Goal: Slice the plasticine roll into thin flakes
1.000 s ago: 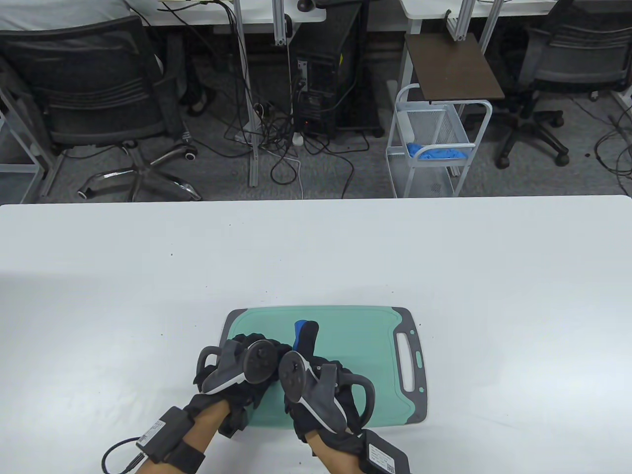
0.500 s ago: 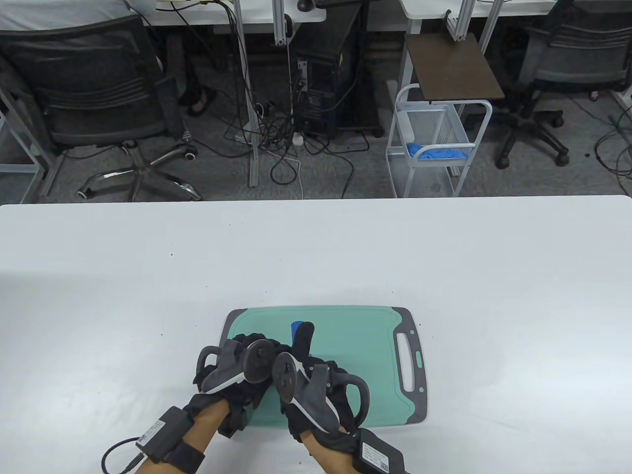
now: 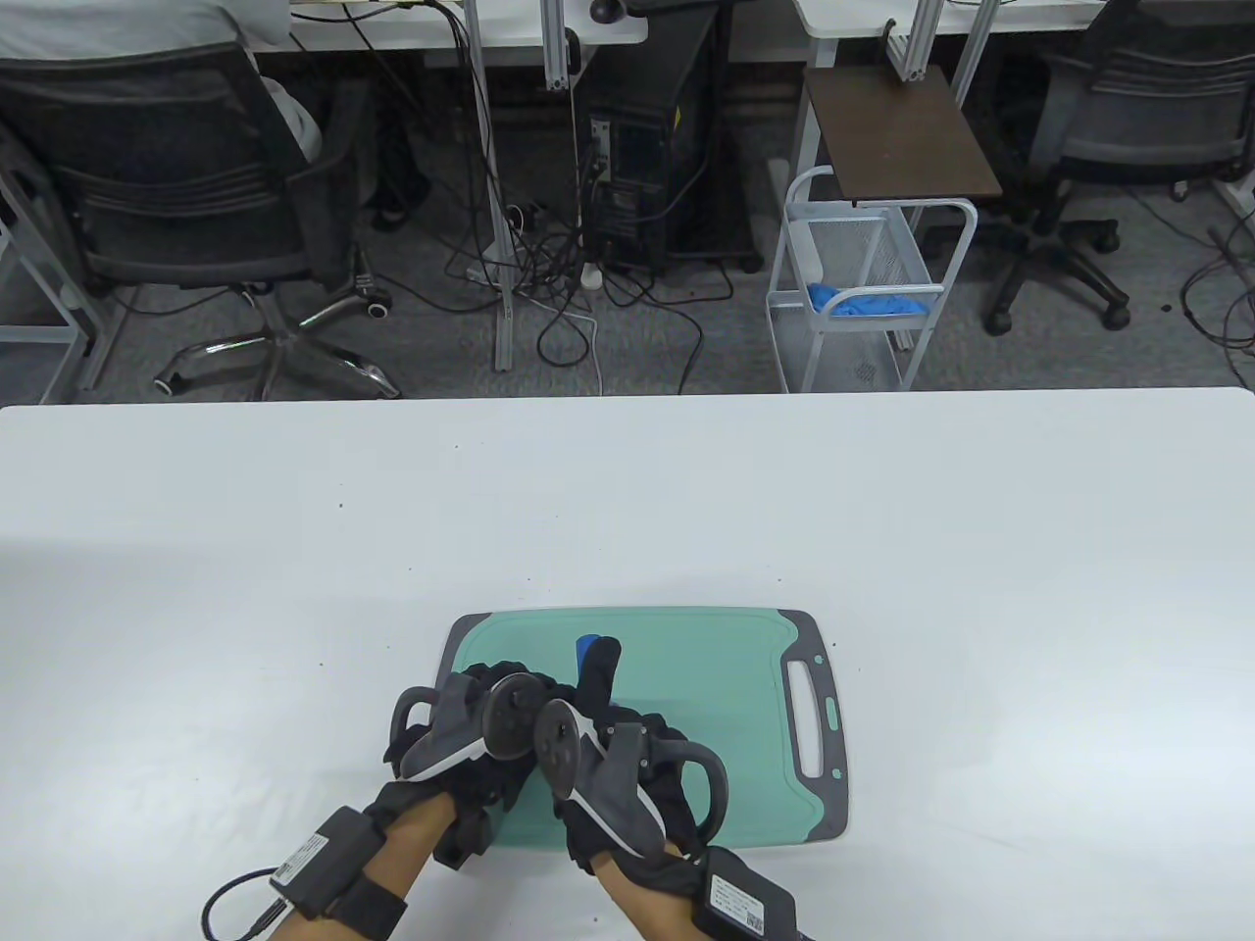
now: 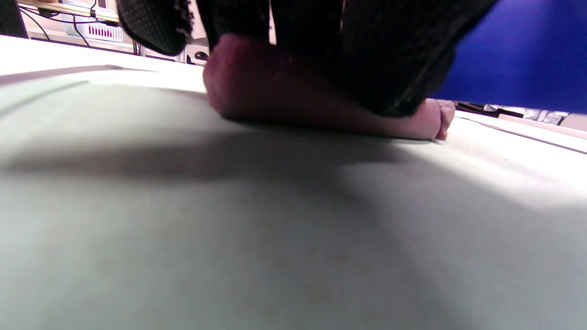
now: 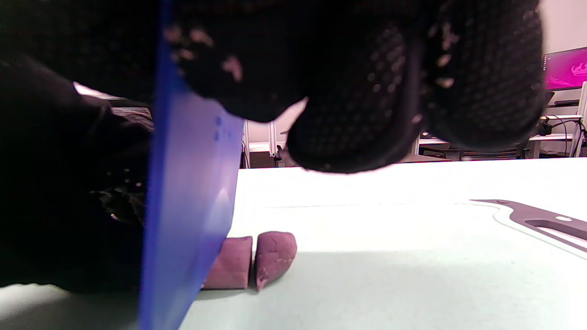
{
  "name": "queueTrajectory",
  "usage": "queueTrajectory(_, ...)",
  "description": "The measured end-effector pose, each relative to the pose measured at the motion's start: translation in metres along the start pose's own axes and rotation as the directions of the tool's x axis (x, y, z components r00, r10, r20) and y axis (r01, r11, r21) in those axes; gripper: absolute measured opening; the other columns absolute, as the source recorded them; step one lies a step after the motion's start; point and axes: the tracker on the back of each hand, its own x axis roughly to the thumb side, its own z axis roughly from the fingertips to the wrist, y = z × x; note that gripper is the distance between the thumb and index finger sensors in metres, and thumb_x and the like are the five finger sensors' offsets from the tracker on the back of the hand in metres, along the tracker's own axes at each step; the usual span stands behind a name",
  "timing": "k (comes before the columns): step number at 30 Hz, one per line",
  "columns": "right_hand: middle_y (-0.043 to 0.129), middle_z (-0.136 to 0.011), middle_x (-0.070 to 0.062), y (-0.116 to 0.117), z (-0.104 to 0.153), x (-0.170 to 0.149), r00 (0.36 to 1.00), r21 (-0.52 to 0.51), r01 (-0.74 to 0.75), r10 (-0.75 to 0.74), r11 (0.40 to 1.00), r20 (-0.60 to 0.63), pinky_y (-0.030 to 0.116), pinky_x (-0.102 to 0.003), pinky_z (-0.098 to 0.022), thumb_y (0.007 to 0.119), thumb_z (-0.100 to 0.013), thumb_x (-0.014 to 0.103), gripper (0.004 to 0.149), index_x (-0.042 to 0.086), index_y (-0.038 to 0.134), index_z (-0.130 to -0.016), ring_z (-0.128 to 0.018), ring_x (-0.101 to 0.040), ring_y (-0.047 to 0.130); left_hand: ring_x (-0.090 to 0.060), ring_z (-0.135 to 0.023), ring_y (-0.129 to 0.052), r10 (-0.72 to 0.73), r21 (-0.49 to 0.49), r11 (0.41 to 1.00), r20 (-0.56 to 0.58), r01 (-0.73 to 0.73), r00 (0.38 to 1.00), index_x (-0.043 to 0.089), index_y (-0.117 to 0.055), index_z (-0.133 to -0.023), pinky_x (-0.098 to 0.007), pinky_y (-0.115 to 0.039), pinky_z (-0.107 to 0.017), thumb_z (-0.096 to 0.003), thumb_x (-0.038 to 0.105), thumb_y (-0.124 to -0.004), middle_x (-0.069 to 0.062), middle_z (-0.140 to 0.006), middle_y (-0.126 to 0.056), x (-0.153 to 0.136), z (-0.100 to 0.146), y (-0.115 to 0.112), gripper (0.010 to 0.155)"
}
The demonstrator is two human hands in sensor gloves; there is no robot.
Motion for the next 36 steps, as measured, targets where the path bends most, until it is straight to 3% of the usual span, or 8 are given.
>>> queueTrajectory(36,0.095,-0.032,0.0,0.02,-0.005,0.007,0.998,-0.048,-0.052,0.053,0.997,0.021,0.088,-0.054,-0.033,0.084,-0.046,0.042,0.08,0.012,0.039,-0.105,-0.03,-0.027,0.103,-0.025,-0.1,-0.083,0.0,0.0,1.0,0.0,0.0,1.0,0.045,-0.08,-0.086,-0.055,-0.066,-0.077,-0.0351,0.047,-0.089,0.018,-0.096,-0.088,0.0,0.0,0.0,0.052)
